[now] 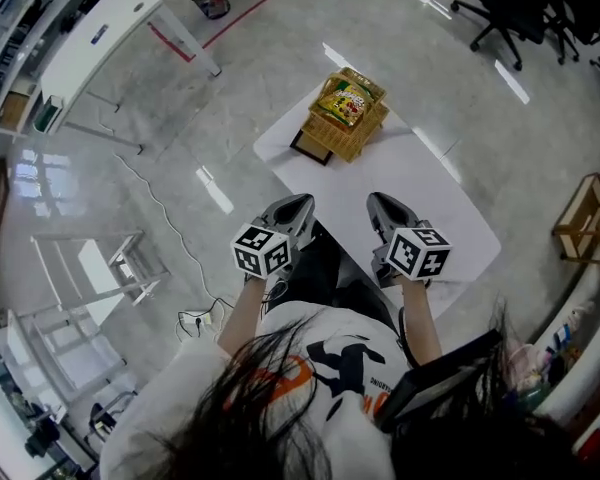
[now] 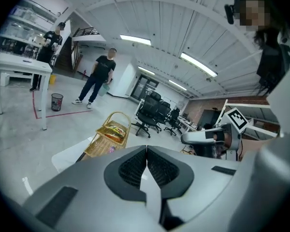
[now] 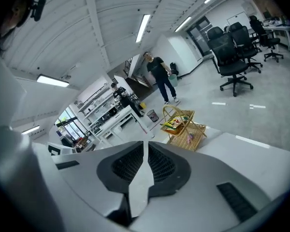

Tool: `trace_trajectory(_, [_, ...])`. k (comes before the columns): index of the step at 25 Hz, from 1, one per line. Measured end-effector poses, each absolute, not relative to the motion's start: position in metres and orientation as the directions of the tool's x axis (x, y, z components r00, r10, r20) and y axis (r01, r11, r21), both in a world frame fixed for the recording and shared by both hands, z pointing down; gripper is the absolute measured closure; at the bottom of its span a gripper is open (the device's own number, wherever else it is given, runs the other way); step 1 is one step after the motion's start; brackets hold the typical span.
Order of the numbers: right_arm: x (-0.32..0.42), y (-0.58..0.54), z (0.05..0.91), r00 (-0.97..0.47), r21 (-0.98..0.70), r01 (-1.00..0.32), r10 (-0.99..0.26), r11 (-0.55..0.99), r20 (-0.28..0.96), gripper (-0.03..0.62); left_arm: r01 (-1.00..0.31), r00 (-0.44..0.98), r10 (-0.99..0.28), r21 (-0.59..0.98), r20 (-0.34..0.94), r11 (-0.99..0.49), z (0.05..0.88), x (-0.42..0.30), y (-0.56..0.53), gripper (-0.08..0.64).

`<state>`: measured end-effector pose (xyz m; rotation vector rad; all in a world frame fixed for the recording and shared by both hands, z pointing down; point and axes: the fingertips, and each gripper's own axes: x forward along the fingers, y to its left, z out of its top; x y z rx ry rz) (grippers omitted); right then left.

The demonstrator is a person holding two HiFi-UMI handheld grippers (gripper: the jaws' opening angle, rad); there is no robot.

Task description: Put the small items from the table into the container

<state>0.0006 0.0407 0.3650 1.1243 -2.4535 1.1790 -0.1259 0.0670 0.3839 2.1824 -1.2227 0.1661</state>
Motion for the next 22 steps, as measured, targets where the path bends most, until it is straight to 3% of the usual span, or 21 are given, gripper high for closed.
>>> trace_trajectory(5, [0.033, 0.096, 0.356, -0.705, -0.578, -0.698, -0.543, 0.423, 0.456, 0.561, -0.812, 0.533, -0.767, 0.472, 0.357, -0.345, 0.367, -0.098, 0.113, 0.554])
trace_trajectory(22, [0.108, 0.210, 0.323, -0.718, -0.553, -0.685, -0.564, 0.474, 0.407, 0.575, -0.798, 0.571, -0.773, 0.408, 0.275, -0.444, 0.316, -0.015, 0.207, 0.554])
